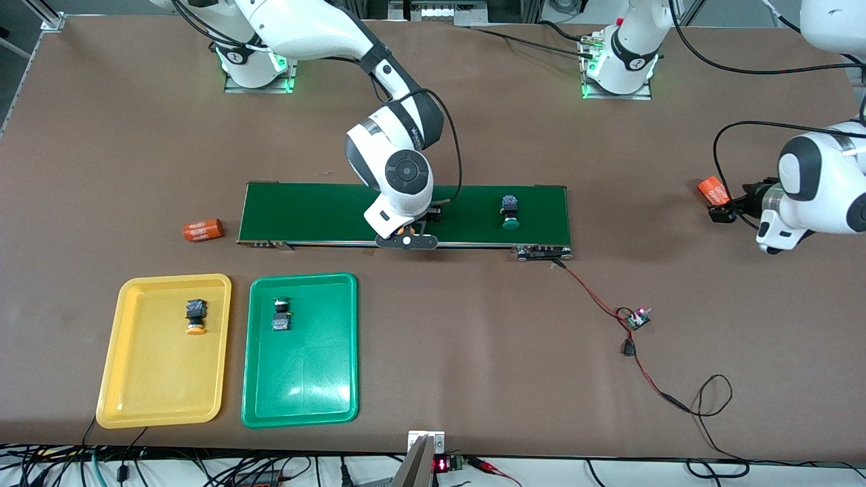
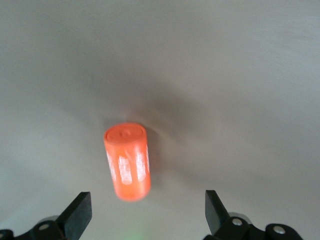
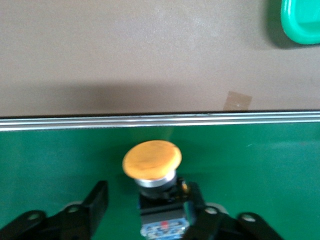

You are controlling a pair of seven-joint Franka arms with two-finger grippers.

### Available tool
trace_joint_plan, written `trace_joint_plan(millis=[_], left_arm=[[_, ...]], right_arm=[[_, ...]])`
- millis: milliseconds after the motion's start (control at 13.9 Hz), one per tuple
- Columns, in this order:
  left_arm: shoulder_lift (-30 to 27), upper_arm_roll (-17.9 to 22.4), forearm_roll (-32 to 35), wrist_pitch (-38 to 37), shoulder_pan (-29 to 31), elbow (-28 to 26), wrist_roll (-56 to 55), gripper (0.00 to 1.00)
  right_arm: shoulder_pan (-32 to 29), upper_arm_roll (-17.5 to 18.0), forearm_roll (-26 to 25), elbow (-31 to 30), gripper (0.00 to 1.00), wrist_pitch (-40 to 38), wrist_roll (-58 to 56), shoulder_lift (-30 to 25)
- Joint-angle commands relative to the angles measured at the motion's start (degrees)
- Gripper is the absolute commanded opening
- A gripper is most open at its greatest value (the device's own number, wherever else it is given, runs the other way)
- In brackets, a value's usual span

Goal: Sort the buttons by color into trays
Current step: 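Lift the yellow button with the right gripper while the left gripper grasps a cylinder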

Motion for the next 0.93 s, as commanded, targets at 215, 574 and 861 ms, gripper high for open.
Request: trace_joint_plan(millis=[215,574,861], left_arm=[[0.19,0.42,0.35,10.85,1.62,-8.46,-0.53,0.86],[0.11,0.33,0.35,9.54,1.28,-7.94,-0.35,0.33],[-1.92,-1.68,0.44,-1.58,-0.3,0.47,-0.96,0.32]], right_arm=[[-0.22,0.29,0.51,-1.63,0.18,0.84,0.36,-0.94],[-3.01,-0.76,0.34,0.12,0.07,0.05,-0.43,-5.05],[-10.31,-1.2,-0.37,0.21,0.05,0.23,-3.05,-7.7]])
